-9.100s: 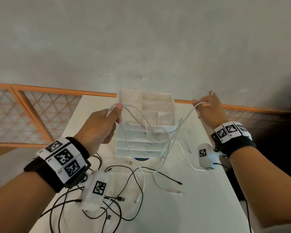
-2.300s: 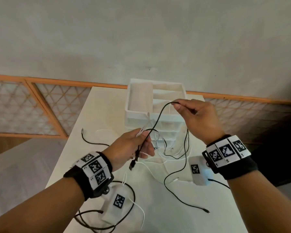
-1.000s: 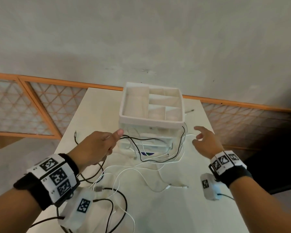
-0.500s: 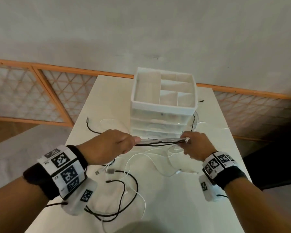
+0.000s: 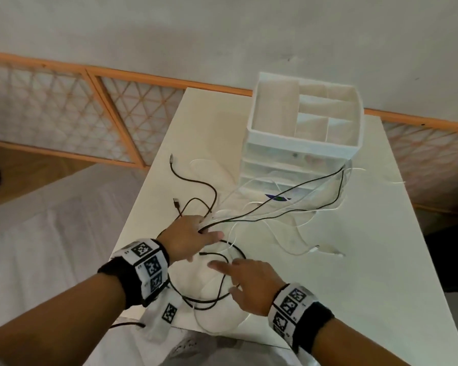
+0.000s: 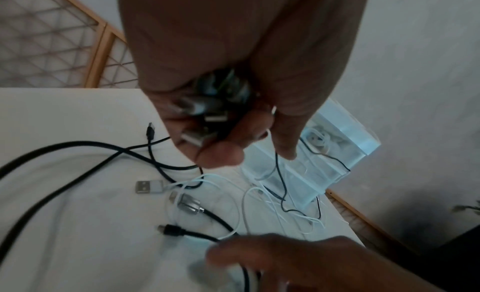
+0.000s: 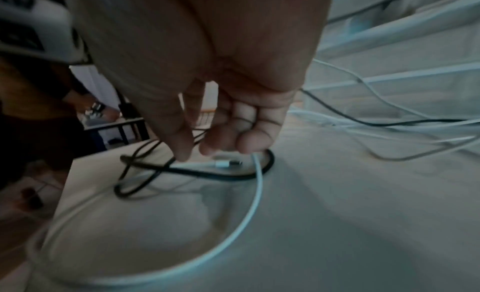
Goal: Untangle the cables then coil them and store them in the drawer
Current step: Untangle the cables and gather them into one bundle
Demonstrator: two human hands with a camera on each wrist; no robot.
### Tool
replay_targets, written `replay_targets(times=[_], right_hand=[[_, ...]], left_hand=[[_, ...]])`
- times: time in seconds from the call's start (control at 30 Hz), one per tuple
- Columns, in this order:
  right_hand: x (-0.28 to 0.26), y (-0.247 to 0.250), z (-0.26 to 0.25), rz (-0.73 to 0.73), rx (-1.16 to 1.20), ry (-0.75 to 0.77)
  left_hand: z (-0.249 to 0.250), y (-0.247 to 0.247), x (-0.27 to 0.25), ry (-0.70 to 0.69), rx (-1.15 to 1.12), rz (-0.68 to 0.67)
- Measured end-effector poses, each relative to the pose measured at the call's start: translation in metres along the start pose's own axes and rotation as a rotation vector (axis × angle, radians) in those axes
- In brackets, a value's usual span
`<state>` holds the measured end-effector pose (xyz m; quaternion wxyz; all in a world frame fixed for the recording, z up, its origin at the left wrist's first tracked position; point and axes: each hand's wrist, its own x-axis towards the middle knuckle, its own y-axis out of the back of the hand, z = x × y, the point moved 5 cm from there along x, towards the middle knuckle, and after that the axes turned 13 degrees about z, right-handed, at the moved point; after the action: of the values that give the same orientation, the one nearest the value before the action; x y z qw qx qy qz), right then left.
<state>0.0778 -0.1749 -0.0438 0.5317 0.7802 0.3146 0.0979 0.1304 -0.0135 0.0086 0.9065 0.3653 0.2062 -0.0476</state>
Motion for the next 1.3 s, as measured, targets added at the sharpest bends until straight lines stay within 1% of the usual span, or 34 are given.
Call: replay_targets(times=[0.03,0.07,0.13,0.2,0.27,0.33,0.37,0.43,0.5,0.53,0.57,0.6,0.63,0.67,0.7,0.73,0.77,0.8,0.83,0.87,0.93,0.97,1.0,1.03,1.07,1.17,1.2,1.23,1.27,1.3], right_hand=[[0.005,-0.007,-0.001,-0.04,-0.068,-0.017],[0.009,-0.008,0.0,-0.038,-0.109,-0.047],[0.01,0.001,0.01,0.046,-0.105,-0.149],[0.006,0.028,0.027,0.207,-0.024,-0.283],[-0.002,0.067,0.045,0.404,0.096,-0.423],[-0.012,0.109,0.061,0.545,0.166,-0.517],[-0.018,0.129,0.068,0.606,0.221,-0.556],[-0.032,0.167,0.079,0.762,0.374,-0.61],[-0.049,0.202,0.093,0.966,0.518,-0.668],[-0.058,0.217,0.101,1.076,0.572,-0.697],[-0.068,0.23,0.107,1.176,0.602,-0.726],[-0.076,0.241,0.112,1.248,0.61,-0.75],[-0.081,0.247,0.116,1.277,0.599,-0.758],[-0.084,0.251,0.117,1.259,0.58,-0.734],[-0.083,0.251,0.114,1.192,0.546,-0.695],[-0.08,0.247,0.107,1.109,0.522,-0.648],[-0.076,0.242,0.098,1.027,0.503,-0.608],[-0.071,0.236,0.09,0.963,0.49,-0.583],[-0.067,0.233,0.082,0.929,0.484,-0.572],[-0.063,0.233,0.078,0.927,0.483,-0.568],[-0.058,0.24,0.076,0.981,0.501,-0.583],[-0.057,0.244,0.079,1.029,0.542,-0.607],[-0.064,0.256,0.087,1.101,0.6,-0.631],[-0.066,0.262,0.096,1.149,0.669,-0.674],[-0.07,0.27,0.109,1.204,0.744,-0.734],[-0.099,0.292,0.158,1.398,0.918,-0.954],[-0.107,0.294,0.176,1.427,0.921,-1.02],[-0.111,0.292,0.192,1.407,0.896,-1.063],[-0.11,0.287,0.204,1.339,0.866,-1.076],[-0.107,0.279,0.212,1.25,0.838,-1.073]], left_hand=[[-0.006,-0.001,0.0,0.018,0.015,0.001],[-0.01,-0.002,-0.002,0.032,0.021,-0.002],[-0.018,-0.005,-0.006,0.048,-0.039,-0.034],[-0.024,-0.012,-0.01,0.021,-0.09,-0.089],[-0.022,-0.017,-0.017,-0.055,-0.14,-0.179],[-0.016,-0.022,-0.02,-0.165,-0.142,-0.226],[-0.012,-0.023,-0.02,-0.216,-0.085,-0.206],[-0.008,-0.024,-0.01,-0.256,0.114,-0.096],[-0.013,-0.025,0.004,-0.187,0.286,0.012],[-0.017,-0.025,0.01,-0.126,0.301,0.048],[-0.018,-0.024,0.013,-0.07,0.268,0.064],[-0.014,-0.021,0.014,-0.011,0.184,0.067],[-0.01,-0.017,0.015,0.056,0.04,0.078],[-0.001,-0.011,0.015,0.115,-0.149,0.086],[0.013,-0.006,0.013,0.161,-0.36,0.082],[0.031,0.001,0.012,0.171,-0.556,0.072],[0.053,0.007,0.01,0.129,-0.68,0.057],[0.075,0.011,0.006,0.062,-0.747,0.026],[0.096,0.012,0.001,-0.001,-0.782,-0.023],[0.116,0.008,-0.005,-0.052,-0.794,-0.1],[0.142,-0.01,-0.021,-0.132,-0.741,-0.285],[0.144,-0.021,-0.027,-0.173,-0.671,-0.355],[0.149,-0.035,-0.031,-0.225,-0.577,-0.388],[0.14,-0.042,-0.03,-0.238,-0.488,-0.372],[0.127,-0.045,-0.023,-0.234,-0.394,-0.319],[0.083,-0.039,0.0,-0.196,-0.056,-0.097],[0.07,-0.034,0.006,-0.185,0.069,-0.04],[0.06,-0.028,0.01,-0.166,0.167,0.007],[0.055,-0.022,0.013,-0.152,0.213,0.052],[0.056,-0.016,0.014,-0.149,0.212,0.085]])
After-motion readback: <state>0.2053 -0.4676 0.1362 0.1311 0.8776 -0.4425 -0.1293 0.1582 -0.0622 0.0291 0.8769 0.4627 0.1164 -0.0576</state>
